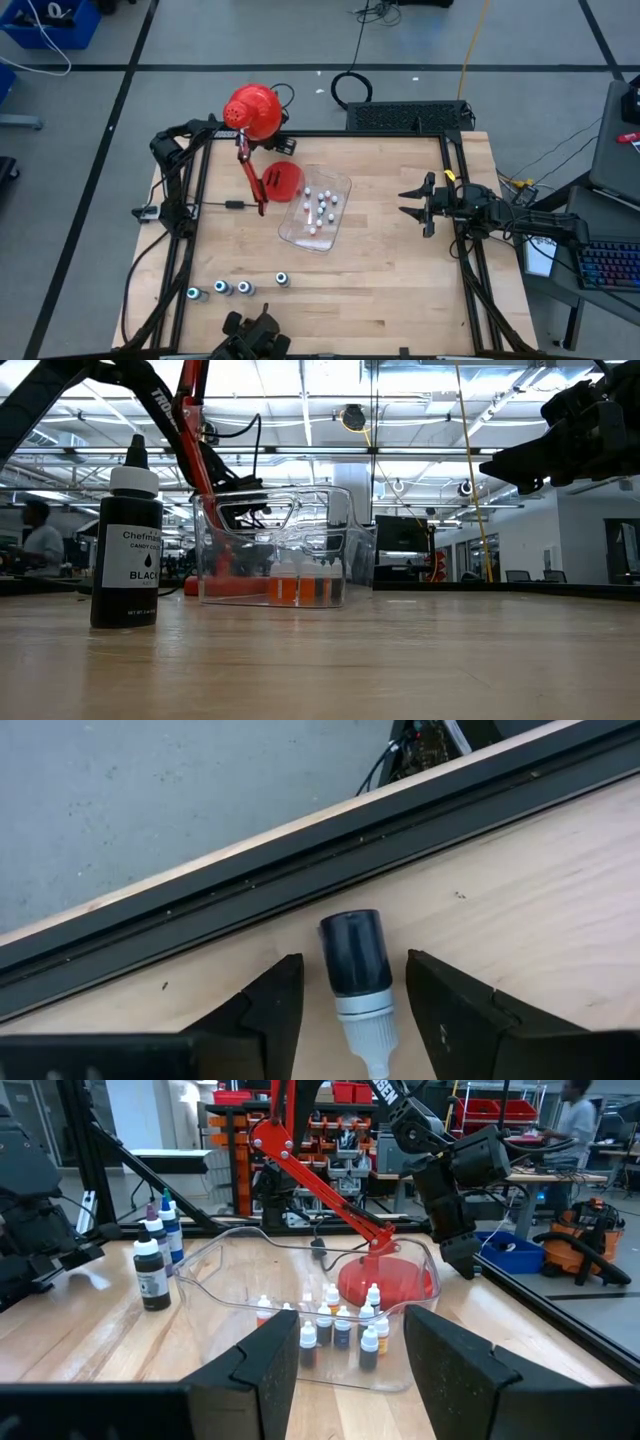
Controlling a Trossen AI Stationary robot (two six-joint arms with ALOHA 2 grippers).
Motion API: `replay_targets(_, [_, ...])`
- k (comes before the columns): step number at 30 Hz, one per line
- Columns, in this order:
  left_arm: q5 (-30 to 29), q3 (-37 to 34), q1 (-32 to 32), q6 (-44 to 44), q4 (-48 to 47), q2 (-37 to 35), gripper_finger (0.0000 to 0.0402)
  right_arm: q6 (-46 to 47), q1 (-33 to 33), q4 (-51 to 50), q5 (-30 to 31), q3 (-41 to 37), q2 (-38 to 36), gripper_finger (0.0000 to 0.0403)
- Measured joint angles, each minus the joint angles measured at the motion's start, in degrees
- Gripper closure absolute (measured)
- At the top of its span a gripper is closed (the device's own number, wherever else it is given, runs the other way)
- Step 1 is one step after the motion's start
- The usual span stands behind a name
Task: Pick & Place food coloring
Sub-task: Put the small purple food coloring bottle into the transparent bin
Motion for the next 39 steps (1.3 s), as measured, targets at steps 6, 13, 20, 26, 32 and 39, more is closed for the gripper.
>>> replay_targets(6, [0.0,0.0,0.0,0.1,-2.6,0.0,0.0220,0.0,0.0,0.0,0.0,0.0,0.0,0.0234])
replay_targets(13, [-0.2,0.0,0.0,0.0,-3.7,0.0,0.0220,0.0,0.0,0.0,0.0,0.0,0.0,0.0234])
replay_targets(20, [-0.2,0.0,0.0,-0.2,-4.8,0.0,0.0225,0.0,0.0,0.0,0.0,0.0,0.0,0.0234])
replay_targets(26, [0.0,0.0,0.0,-0.1,-4.4,0.0,0.0283,0.0,0.0,0.0,0.0,0.0,0.0,0.0234])
replay_targets(32, [-0.2,-0.1,0.2,-0.2,-2.5,0.0,0.0333,0.0,0.0,0.0,0.0,0.0,0.0,0.0234])
replay_targets(39, [1.5,-0.3,0.0,2.1,-5.1,-1.3,0.0333,0.0,0.0,0.0,0.0,0.0,0.0,0.0234])
